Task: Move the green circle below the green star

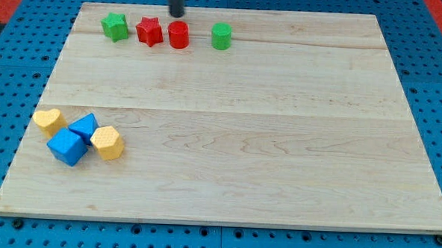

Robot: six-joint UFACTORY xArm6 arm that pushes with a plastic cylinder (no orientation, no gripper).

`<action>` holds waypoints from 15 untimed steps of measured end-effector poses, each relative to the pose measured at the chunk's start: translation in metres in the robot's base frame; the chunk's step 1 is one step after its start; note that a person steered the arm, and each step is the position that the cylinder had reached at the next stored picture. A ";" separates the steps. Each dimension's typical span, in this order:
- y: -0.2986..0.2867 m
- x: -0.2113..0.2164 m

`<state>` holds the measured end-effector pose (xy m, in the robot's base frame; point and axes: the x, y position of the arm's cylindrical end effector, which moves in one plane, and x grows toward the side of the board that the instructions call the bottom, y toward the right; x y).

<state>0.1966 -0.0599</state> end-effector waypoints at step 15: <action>-0.117 0.115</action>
<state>0.3113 -0.1772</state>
